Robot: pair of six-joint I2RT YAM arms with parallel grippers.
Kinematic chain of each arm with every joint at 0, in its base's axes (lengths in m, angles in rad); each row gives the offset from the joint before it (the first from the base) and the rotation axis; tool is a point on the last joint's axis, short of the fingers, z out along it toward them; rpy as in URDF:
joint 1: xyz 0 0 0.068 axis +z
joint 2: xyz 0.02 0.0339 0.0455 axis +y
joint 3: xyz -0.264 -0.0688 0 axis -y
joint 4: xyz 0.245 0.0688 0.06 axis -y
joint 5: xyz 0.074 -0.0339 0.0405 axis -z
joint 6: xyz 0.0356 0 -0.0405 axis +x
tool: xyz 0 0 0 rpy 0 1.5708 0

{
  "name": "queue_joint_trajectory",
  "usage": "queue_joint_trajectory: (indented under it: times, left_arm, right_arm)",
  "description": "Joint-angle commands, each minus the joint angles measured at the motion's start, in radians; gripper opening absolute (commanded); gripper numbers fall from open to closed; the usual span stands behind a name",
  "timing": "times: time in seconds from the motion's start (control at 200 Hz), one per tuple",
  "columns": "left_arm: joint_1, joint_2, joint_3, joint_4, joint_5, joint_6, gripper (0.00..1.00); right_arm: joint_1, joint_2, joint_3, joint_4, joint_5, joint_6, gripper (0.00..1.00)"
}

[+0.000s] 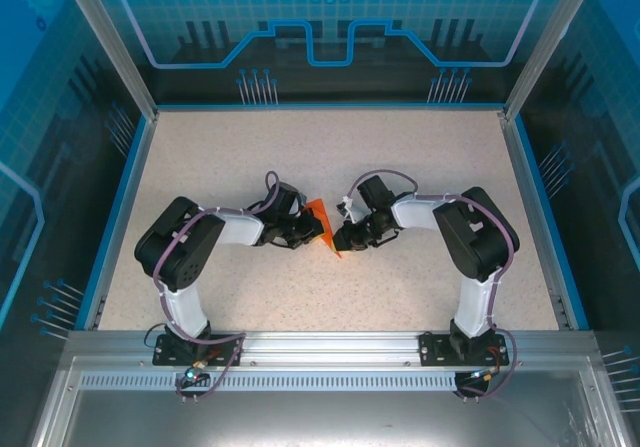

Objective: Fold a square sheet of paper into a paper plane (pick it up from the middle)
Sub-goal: Fold the wing for the fifth time at the center of the table.

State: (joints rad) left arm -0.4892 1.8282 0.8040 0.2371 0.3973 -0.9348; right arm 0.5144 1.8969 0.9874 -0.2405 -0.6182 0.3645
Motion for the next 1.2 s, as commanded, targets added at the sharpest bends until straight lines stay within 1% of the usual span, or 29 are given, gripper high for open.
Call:
queue_joint_trajectory:
  times: [0.0,0.165,0.235,0.28,0.37,0.465,0.56,0.715,0.86,0.975,1.195]
  left_arm:
    - [-0.005,0.023,0.031,-0.081,-0.035,0.025,0.03]
    - [-0.005,0.026,0.06,-0.147,-0.05,0.034,0.02]
    - [-0.006,0.03,0.072,-0.172,-0.057,0.04,0.02]
    - [-0.006,0.033,0.078,-0.185,-0.06,0.043,0.03]
    - [-0.006,0.038,0.084,-0.203,-0.064,0.044,0.02]
    - [-0.005,0.045,0.091,-0.226,-0.07,0.049,0.02]
    - [-0.006,0.052,0.104,-0.249,-0.077,0.054,0.02]
    - [-0.006,0.065,0.126,-0.278,-0.079,0.06,0.02]
    - [-0.01,0.071,0.135,-0.289,-0.083,0.062,0.02]
    - [-0.013,0.069,0.135,-0.298,-0.089,0.064,0.02]
    - [-0.013,0.068,0.135,-0.317,-0.103,0.067,0.02]
  right_arm:
    - [0.008,-0.01,-0.006,-0.073,0.062,-0.033,0.16]
    - [0.008,-0.006,-0.014,-0.07,0.08,-0.039,0.07]
    - [0.003,-0.002,-0.018,-0.059,0.065,-0.035,0.04]
    - [-0.001,0.0,-0.022,-0.049,0.044,-0.029,0.04]
    - [-0.016,0.0,-0.026,-0.031,0.001,-0.011,0.06]
    - [-0.03,-0.041,-0.026,-0.043,0.002,-0.007,0.13]
    - [-0.028,-0.113,-0.014,-0.08,0.041,-0.018,0.15]
    - [0.022,-0.175,0.016,-0.149,0.17,-0.039,0.14]
    - [0.078,-0.123,0.055,-0.15,0.167,-0.022,0.07]
    - [0.096,-0.065,0.075,-0.134,0.153,-0.004,0.02]
    - [0.095,-0.025,0.102,-0.145,0.171,0.001,0.01]
